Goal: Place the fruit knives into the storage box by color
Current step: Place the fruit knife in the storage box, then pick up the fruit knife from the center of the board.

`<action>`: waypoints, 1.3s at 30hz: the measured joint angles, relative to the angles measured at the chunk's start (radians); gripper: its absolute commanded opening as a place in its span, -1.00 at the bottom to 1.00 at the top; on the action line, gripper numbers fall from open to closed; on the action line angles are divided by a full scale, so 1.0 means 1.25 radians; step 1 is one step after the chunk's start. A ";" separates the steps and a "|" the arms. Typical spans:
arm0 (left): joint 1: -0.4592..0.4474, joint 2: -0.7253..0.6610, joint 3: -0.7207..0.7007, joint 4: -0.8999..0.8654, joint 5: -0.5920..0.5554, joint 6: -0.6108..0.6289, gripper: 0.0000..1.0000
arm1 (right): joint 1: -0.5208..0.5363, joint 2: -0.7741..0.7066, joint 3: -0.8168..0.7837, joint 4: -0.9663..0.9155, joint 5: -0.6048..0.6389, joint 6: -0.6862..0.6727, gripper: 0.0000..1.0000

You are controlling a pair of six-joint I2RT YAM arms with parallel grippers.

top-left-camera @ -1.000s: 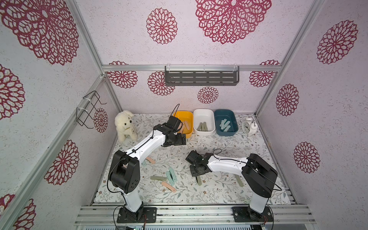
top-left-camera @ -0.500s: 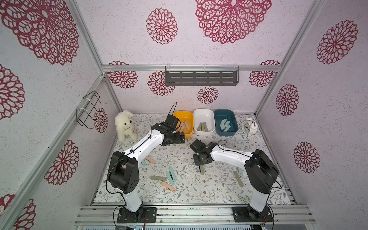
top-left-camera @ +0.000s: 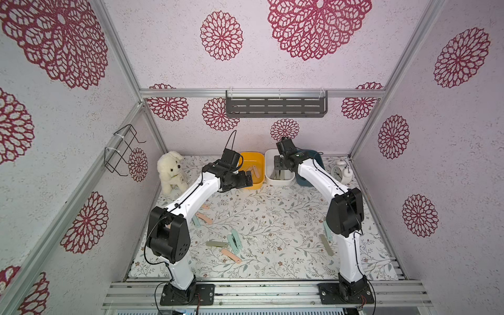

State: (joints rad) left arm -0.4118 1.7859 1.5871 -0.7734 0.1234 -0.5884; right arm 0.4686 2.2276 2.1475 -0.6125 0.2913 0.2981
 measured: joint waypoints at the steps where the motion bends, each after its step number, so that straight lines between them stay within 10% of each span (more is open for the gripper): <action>1: 0.001 0.005 0.007 0.000 0.001 0.000 0.95 | -0.011 0.043 0.057 -0.007 -0.001 -0.009 -0.77; 10: 0.006 0.038 0.018 -0.012 0.000 -0.004 0.94 | -0.052 0.399 0.567 -0.153 -0.014 -0.044 -0.63; 21: 0.006 0.042 0.018 -0.067 -0.023 -0.031 0.95 | -0.052 0.408 0.591 -0.251 -0.033 -0.074 0.14; 27: 0.006 0.015 -0.019 -0.098 -0.041 -0.054 0.95 | -0.047 0.123 0.137 -0.146 -0.045 -0.087 0.49; 39: -0.095 -0.048 -0.144 -0.117 -0.043 -0.107 0.95 | -0.051 -0.537 -0.696 0.018 0.007 0.020 0.52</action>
State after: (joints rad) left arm -0.5308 1.7264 1.4067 -0.9199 0.0692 -0.7223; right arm 0.4046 1.5566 1.2770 -0.5903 0.2996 0.3237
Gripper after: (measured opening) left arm 0.973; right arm 0.760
